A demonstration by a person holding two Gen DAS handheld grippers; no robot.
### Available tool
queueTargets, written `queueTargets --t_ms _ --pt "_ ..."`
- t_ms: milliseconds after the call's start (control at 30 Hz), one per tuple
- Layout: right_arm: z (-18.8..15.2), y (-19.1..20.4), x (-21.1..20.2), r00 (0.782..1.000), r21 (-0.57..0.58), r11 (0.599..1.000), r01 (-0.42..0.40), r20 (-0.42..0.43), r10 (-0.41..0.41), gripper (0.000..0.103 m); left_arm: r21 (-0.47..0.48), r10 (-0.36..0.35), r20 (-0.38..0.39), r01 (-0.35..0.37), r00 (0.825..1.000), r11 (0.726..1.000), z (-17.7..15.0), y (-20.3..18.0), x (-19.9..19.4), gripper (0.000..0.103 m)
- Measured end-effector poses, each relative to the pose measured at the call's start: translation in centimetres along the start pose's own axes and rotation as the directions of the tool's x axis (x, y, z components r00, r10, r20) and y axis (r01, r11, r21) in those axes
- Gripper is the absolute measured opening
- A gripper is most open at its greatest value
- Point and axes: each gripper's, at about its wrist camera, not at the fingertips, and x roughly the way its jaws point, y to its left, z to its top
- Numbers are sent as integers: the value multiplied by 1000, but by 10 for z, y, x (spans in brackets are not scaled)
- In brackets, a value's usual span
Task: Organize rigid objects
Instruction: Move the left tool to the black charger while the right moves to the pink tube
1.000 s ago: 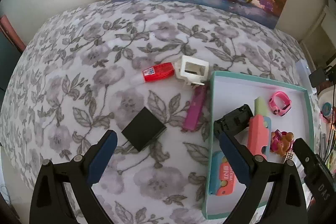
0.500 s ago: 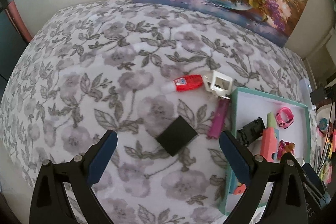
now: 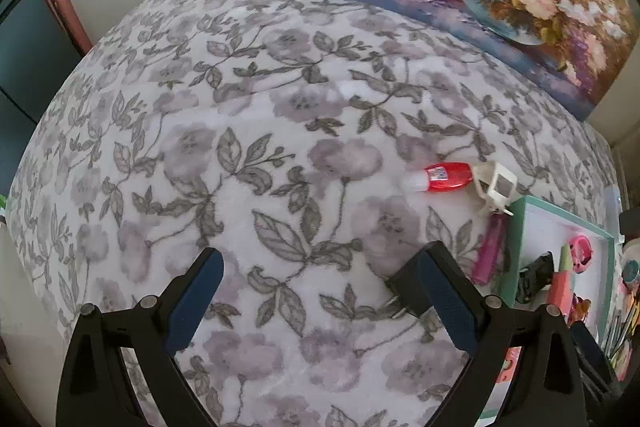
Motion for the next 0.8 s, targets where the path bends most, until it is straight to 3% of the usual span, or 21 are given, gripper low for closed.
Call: queueTargets --t_ms 267,600,800 --pt "2 12 14 1000 -26 1000 8 -12 -8 103 2 24 -15 -24 1000 1000 1 0 16 98" --pt "8 19 23 999 -47 998 35 -14 -36 103 -3 -20 -70 20 997 1000 -3 -8 39 98" --pt "11 15 26 999 -43 998 42 -15 -42 102 39 2 -72 0 997 999 -4 -17 43 98"
